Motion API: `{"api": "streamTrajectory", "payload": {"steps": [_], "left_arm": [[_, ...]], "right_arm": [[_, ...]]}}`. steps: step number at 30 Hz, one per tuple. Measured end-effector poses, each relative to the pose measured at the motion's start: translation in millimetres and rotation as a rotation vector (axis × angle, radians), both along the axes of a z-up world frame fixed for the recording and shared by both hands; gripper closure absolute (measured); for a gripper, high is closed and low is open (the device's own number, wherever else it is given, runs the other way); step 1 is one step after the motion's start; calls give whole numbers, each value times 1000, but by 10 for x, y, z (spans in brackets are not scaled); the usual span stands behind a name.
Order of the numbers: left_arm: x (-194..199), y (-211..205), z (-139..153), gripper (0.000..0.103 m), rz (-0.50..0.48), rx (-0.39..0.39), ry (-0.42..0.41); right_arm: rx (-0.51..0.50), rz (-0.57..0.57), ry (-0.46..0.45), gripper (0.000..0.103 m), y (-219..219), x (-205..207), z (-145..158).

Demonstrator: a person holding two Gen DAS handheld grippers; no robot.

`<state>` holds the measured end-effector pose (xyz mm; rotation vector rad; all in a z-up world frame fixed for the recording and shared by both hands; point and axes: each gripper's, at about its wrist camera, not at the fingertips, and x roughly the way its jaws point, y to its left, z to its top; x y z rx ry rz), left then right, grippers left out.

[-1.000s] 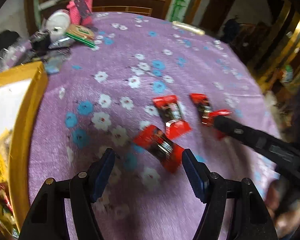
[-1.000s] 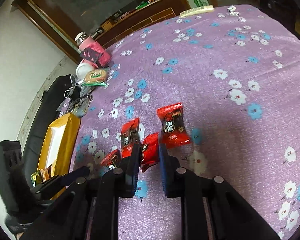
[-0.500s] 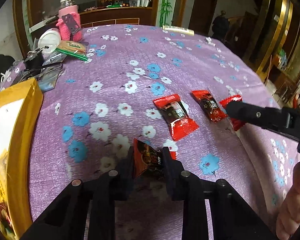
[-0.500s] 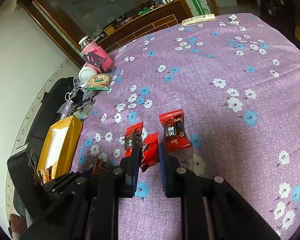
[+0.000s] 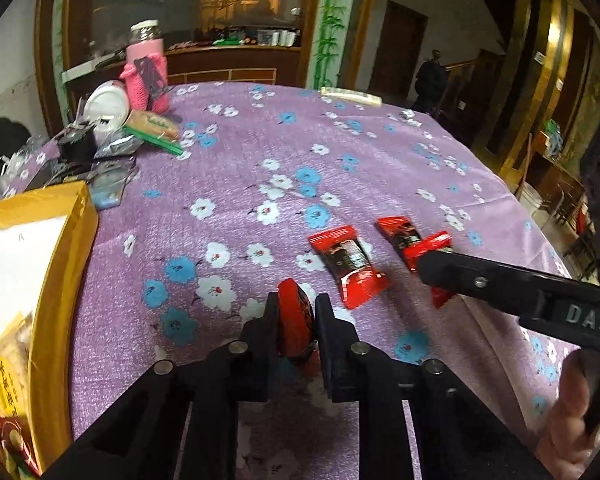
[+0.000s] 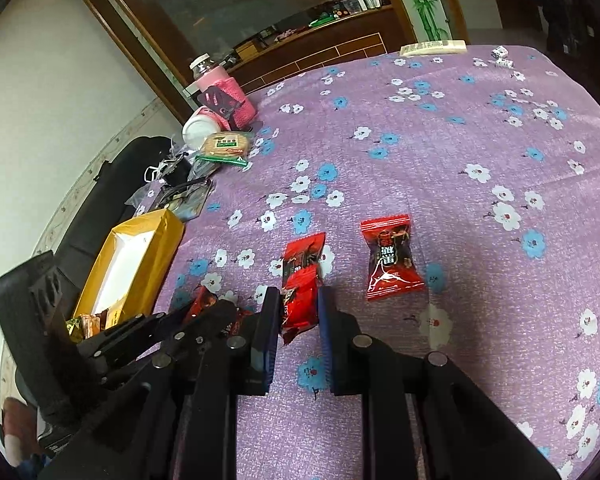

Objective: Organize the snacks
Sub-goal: 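Grasp a red chocolate with the left gripper while the right grasps another red chocolate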

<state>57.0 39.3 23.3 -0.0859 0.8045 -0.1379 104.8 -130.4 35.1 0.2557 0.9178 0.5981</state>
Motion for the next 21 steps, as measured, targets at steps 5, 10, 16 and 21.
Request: {"api": "streamTrajectory", "payload": {"steps": [5, 10, 16, 21], "left_arm": [[-2, -116, -35, 87, -56, 33, 12], [20, -120, -67, 87, -57, 31, 31], [-1, 6, -23, 88, -11, -35, 11], [-38, 38, 50, 88, 4, -58, -33]], "right_arm": [[3, -10, 2, 85, -21, 11, -5], [1, -9, -2, 85, -13, 6, 9], [-1, -6, -15, 85, -10, -15, 29], [-12, -1, -34, 85, 16, -36, 48]]}}
